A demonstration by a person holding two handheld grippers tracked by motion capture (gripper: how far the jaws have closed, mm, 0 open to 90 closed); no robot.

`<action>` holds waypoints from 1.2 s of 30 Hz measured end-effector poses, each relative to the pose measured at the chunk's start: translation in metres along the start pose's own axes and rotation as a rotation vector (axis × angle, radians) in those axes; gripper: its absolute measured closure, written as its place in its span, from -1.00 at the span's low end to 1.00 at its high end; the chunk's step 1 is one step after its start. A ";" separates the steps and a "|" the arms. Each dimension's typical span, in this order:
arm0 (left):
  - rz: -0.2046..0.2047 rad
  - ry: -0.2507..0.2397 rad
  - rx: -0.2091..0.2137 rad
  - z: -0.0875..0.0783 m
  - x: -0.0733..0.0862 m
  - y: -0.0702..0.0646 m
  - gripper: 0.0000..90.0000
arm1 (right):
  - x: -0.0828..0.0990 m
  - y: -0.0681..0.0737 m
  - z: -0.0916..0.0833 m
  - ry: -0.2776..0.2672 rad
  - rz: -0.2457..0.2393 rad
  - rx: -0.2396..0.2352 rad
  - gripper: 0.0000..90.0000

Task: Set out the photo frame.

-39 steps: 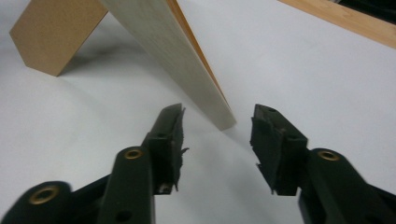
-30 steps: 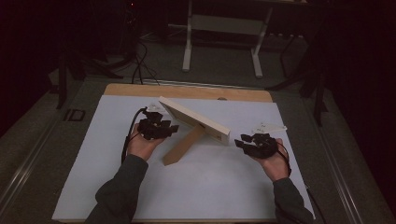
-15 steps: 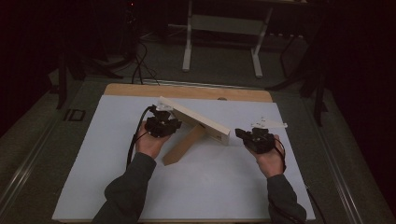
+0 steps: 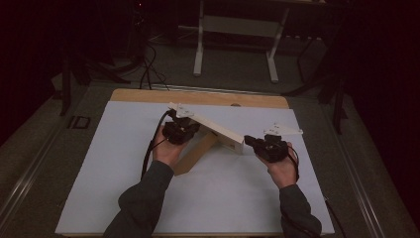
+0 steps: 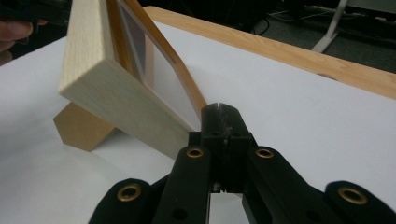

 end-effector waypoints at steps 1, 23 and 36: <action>0.000 -0.001 0.000 0.000 0.000 0.000 1.00 | -0.001 0.001 0.000 -0.003 0.008 -0.008 1.00; 0.023 0.009 0.016 0.006 -0.005 -0.019 1.00 | -0.007 0.003 -0.001 -0.012 0.006 -0.030 1.00; 0.046 0.017 0.030 0.008 -0.010 -0.028 1.00 | -0.009 0.008 0.000 -0.004 -0.017 -0.049 1.00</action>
Point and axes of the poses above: each handheld gripper's, and its own axes: z roughly forward along the jaws, x roughly out of its underside, y roughly to its left, the point moved 6 cm from there along z, roughly forward along the jaws, and after that the axes turned 6 degrees about z, right-handed, at the moved point
